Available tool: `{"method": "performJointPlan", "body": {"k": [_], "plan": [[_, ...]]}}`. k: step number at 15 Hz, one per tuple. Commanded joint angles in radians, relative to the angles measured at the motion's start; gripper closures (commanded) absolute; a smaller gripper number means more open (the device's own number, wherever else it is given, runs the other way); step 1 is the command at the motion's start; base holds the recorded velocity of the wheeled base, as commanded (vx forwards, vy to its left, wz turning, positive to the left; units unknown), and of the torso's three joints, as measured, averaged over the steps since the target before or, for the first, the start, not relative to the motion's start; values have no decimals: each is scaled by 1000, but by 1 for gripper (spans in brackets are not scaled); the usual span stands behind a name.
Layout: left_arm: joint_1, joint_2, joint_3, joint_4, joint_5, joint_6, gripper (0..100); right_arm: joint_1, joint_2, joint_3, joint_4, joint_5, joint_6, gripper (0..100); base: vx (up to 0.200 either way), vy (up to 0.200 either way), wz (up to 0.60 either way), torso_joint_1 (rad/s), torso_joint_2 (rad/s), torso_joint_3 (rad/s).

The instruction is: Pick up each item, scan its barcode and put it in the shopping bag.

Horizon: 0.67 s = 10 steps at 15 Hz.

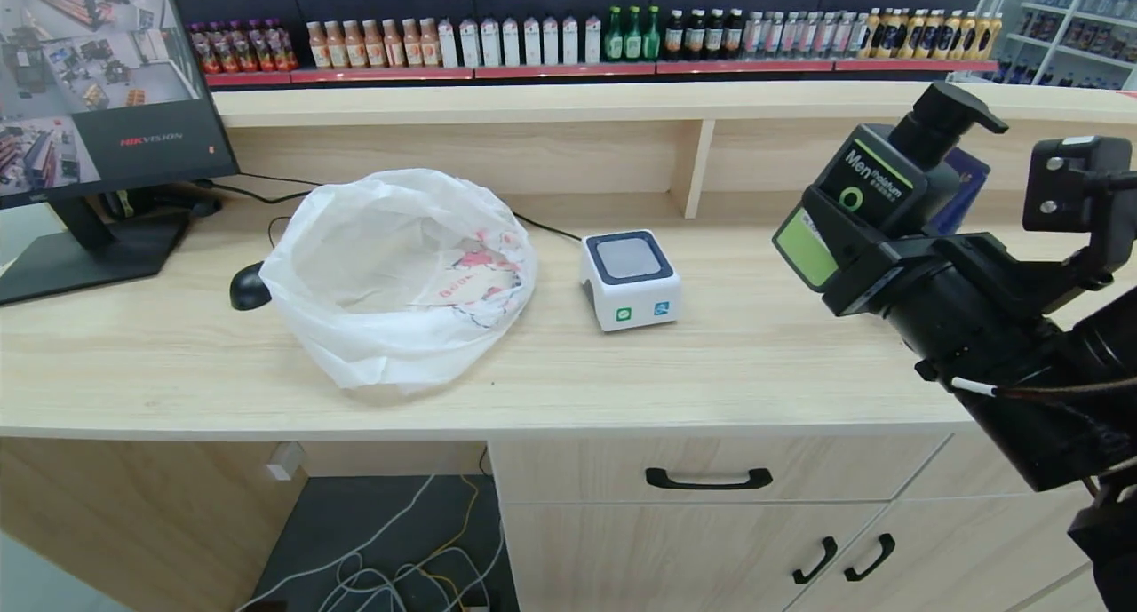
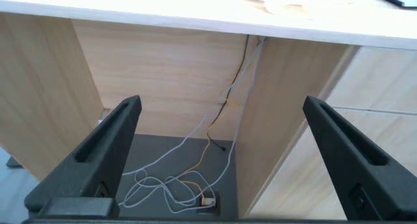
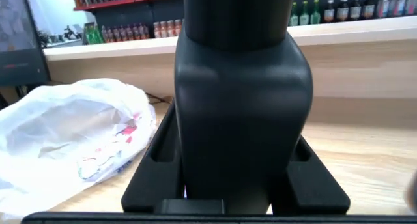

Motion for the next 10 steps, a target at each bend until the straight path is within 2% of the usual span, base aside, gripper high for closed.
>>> {"method": "performJointPlan", "body": {"k": [1, 5, 8, 10], "plan": [[1, 0, 0, 0, 0, 0, 0, -1, 16, 3, -2, 0, -1, 100, 0, 200, 0, 12, 2, 2], [1, 0, 0, 0, 0, 1, 0, -3, 16, 3, -2, -3, -1, 100, 0, 200, 0, 1, 2, 1], [0, 0, 0, 0, 0, 4, 0, -3, 26, -21, -2, 2, -1, 100, 0, 0, 0, 0, 0, 0], [0, 0, 0, 0, 0, 6, 0, 22, 64, -129, 7, -3, 15, 100, 0, 0, 0, 0, 0, 0]]}}
